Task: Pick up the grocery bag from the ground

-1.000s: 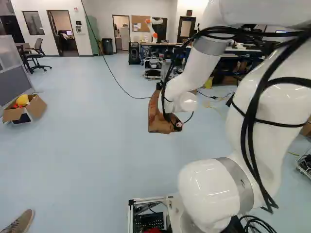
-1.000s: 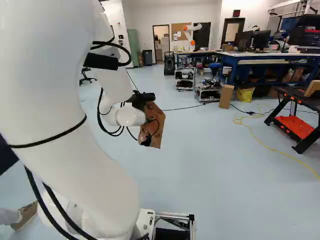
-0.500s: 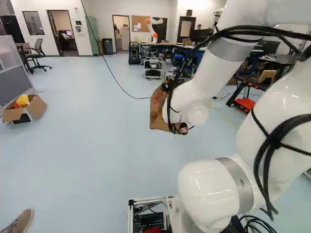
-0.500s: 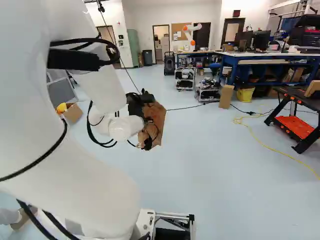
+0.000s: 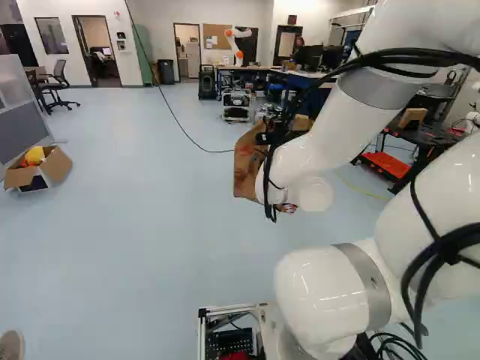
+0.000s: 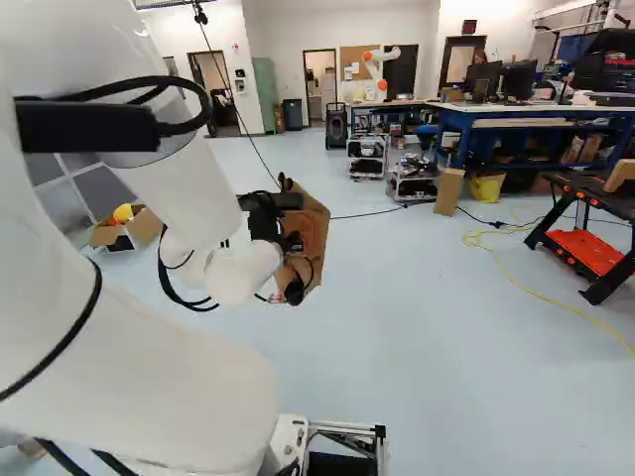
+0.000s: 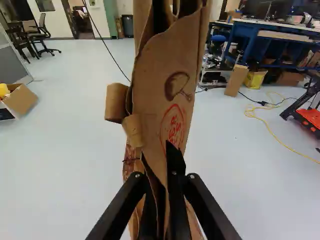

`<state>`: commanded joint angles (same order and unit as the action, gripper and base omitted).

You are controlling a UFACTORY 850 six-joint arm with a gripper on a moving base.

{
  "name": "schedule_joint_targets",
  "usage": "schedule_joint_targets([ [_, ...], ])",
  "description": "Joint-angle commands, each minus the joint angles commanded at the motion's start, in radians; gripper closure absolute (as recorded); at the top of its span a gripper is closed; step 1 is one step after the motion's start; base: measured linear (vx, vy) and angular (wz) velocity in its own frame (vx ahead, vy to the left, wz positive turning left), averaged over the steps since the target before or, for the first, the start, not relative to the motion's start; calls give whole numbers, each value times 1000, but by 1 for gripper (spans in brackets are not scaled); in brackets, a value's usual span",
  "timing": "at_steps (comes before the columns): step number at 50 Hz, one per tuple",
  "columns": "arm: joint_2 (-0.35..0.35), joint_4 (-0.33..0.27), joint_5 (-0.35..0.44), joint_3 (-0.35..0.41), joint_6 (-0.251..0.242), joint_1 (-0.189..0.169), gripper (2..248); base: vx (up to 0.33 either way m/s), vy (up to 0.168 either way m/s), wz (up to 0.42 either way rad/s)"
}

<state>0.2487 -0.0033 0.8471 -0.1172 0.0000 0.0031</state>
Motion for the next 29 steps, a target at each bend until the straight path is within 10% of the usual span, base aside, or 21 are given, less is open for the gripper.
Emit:
schedule_joint_targets([
  [29, 31, 3, 26, 30, 0, -3, 229, 0, 0, 0],
])
